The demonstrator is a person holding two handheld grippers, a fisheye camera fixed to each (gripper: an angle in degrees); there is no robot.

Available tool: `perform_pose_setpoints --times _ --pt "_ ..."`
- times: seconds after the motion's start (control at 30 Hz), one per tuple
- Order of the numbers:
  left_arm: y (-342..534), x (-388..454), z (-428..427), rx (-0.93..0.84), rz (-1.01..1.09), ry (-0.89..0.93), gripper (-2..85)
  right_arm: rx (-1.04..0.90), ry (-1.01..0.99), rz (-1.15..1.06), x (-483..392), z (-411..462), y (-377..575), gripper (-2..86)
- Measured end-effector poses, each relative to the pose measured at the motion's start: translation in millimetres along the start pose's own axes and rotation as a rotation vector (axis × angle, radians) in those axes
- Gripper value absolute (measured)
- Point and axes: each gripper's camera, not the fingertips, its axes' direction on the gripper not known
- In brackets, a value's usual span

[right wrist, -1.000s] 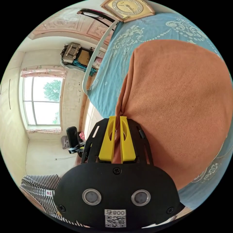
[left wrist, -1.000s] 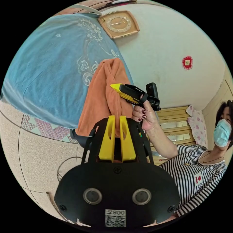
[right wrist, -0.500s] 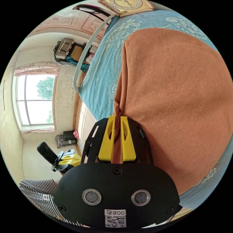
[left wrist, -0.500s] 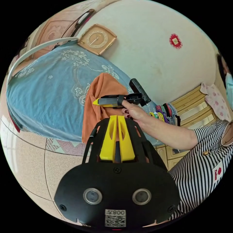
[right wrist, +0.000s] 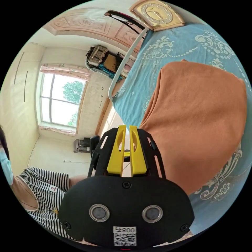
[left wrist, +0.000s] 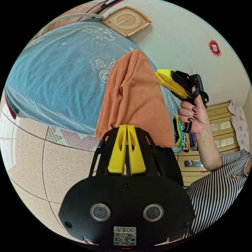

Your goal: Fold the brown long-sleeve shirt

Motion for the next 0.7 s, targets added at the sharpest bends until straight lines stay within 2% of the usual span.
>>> perform_pose_setpoints --times 0.1,0.17,0.3,0.37,0.53,0.7 --pt "-1 -1 2 -0.003 -0.009 -0.005 0.0 0.006 0.111 -0.003 1 -12 31 0.6" --pt "-1 2 5 -0.008 -0.006 -0.027 0.0 -0.079 0.233 0.036 24 10 41 0.3" --pt "2 11 2 -0.001 -0.035 -0.073 0.1 -0.107 0.246 0.030 33 23 37 0.2" --pt "2 33 -9 0.051 0.036 -0.141 0.2 -0.133 0.320 -0.016 25 32 37 0.1" --pt "-19 60 -5 0.083 0.138 -0.140 0.2 -0.092 0.307 -0.064 36 38 49 0.1" --pt "-34 52 24 0.002 0.127 -0.172 0.1 -0.082 0.236 -0.096 47 28 60 0.1"
